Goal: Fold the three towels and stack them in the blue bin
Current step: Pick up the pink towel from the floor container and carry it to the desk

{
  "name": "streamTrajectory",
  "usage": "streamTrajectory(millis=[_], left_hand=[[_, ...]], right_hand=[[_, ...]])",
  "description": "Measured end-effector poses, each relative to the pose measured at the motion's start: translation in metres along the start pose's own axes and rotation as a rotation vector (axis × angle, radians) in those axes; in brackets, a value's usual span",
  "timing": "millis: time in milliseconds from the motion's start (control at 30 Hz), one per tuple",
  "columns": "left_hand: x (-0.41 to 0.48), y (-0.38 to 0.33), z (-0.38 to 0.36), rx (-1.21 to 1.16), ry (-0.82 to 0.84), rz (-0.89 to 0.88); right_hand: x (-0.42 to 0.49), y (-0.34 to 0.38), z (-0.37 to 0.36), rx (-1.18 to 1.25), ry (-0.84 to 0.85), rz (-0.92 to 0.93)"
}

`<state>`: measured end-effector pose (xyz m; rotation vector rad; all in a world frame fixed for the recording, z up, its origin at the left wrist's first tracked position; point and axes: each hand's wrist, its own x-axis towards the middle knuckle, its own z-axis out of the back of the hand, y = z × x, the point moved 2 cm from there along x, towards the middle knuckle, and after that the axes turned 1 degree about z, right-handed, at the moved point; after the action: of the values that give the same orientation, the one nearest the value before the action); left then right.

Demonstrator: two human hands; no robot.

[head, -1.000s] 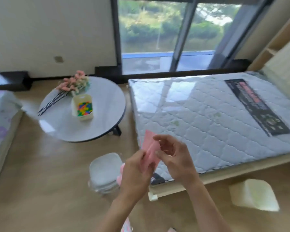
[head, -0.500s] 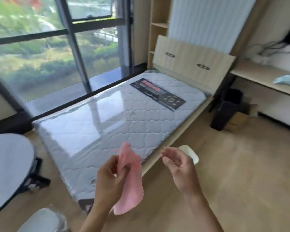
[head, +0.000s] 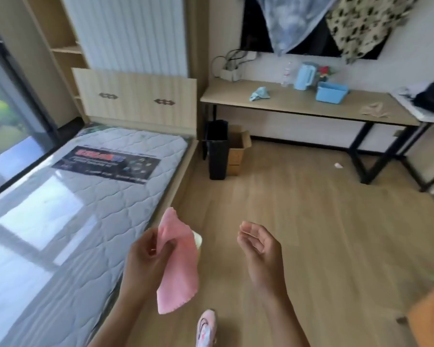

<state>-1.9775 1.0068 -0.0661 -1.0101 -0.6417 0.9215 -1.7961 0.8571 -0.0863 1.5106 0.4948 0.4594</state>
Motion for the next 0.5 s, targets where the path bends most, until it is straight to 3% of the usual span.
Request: streamTrajectory(millis=[500], left_hand=[[0.219,-0.109,-0.278,0.023,0.285,-0.104]], right_hand=[[0.274,0.013,0.175,-0.076,-0.246,0.011]])
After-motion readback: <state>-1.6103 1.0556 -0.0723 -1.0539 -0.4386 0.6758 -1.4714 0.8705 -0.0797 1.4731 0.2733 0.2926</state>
